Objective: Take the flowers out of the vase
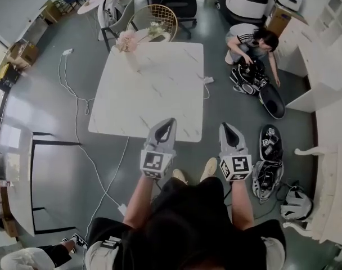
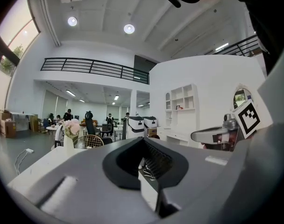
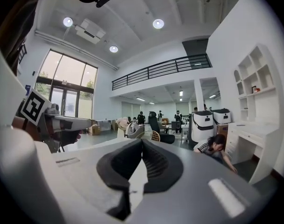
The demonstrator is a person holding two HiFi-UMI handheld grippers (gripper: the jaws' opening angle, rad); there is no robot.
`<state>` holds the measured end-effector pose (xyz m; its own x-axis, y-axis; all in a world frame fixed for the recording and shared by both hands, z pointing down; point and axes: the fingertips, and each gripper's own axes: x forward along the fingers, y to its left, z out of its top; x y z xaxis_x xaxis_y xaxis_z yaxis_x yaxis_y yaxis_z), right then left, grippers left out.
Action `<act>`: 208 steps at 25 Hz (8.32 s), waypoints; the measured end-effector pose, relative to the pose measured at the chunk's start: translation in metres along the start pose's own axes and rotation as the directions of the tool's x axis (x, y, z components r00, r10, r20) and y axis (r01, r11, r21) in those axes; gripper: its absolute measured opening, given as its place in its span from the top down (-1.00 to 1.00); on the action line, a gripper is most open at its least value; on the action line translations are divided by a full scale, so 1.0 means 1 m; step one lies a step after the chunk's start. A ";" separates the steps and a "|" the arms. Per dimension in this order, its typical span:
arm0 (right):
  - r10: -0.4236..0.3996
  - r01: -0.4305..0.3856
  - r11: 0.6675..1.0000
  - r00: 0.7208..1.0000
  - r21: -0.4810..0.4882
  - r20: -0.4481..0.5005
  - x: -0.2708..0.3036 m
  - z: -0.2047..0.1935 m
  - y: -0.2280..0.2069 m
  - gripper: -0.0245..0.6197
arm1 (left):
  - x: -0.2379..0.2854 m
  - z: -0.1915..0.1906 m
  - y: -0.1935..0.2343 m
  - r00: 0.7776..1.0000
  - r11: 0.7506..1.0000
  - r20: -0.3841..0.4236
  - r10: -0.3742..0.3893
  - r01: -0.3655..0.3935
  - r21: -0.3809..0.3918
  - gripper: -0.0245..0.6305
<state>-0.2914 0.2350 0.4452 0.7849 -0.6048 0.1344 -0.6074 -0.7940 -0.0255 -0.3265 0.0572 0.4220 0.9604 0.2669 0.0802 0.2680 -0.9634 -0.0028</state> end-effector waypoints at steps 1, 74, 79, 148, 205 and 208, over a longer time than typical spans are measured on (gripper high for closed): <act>-0.015 0.015 1.000 1.000 0.004 0.001 -0.003 -0.001 -0.008 0.91 | 0.007 0.000 -0.007 1.000 1.000 0.000 -0.019 0.019 0.000 0.90; 0.429 -0.431 0.901 0.902 -0.054 -0.042 0.414 0.051 -0.279 0.91 | 0.443 0.030 0.119 0.925 0.923 -0.041 0.379 -0.381 -0.060 0.90; 0.548 -0.552 0.831 0.834 -0.075 -0.065 0.438 0.048 -0.233 0.91 | 0.408 0.025 0.149 0.871 0.866 -0.032 0.491 -0.492 -0.089 0.90; 0.981 -0.994 -0.066 -0.048 -0.088 -0.187 0.624 -0.035 0.214 -0.08 | 0.196 -0.098 0.359 0.119 0.073 -0.261 0.958 -0.981 -0.179 0.91; 0.986 -0.983 -0.099 -0.077 -0.151 -0.148 0.616 -0.014 0.229 0.87 | 0.170 -0.084 0.334 0.026 -0.010 -0.246 0.969 -0.990 -0.143 0.90; 0.987 -0.985 -0.091 -0.070 -0.145 -0.142 0.615 -0.012 0.225 0.87 | 0.169 -0.082 0.329 0.026 -0.008 -0.238 0.971 -0.990 -0.142 0.90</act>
<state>0.0530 -0.3148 0.5338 -0.6722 -0.7327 0.1066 -0.7358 0.6770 0.0132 -0.0822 -0.2170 0.5165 0.2674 -0.9340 0.2369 -0.9636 -0.2600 0.0624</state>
